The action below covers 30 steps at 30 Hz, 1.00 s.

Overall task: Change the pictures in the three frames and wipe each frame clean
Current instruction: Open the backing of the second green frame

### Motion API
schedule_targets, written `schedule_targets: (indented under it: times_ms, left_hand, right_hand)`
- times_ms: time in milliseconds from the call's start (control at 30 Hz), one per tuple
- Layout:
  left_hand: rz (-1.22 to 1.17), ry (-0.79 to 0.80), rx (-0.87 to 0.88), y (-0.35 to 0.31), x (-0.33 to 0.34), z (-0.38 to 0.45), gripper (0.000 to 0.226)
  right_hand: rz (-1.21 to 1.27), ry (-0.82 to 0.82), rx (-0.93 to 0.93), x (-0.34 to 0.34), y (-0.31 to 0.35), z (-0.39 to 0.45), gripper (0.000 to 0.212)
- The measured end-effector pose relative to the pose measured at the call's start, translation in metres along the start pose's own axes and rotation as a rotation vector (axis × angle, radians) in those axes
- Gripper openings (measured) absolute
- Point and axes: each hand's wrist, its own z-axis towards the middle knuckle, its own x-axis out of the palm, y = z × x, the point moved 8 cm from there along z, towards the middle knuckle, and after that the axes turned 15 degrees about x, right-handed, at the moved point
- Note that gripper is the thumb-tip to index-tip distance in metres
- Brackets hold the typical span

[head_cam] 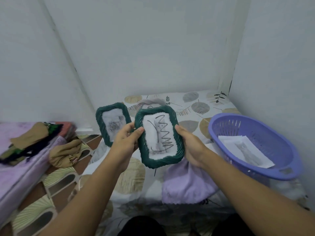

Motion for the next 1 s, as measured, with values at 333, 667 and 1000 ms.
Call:
schedule_targets:
  times_ms: [333,667,1000]
  left_hand:
    - [0.401,-0.036,0.024,-0.006,-0.025,-0.005,0.043]
    - [0.399,-0.211,0.15,-0.036,-0.02,-0.018,0.033]
    - [0.265,-0.33,-0.14,0.027,-0.066,-0.02,0.022]
  right_hand:
    - [-0.159,-0.083,-0.076,0.011,-0.005,0.002,0.041]
    - [-1.24,-0.474,-0.703,0.073,0.0,-0.027,0.038]
    - [-1.431,-0.347,-0.47,0.072,-0.029,0.001,0.064]
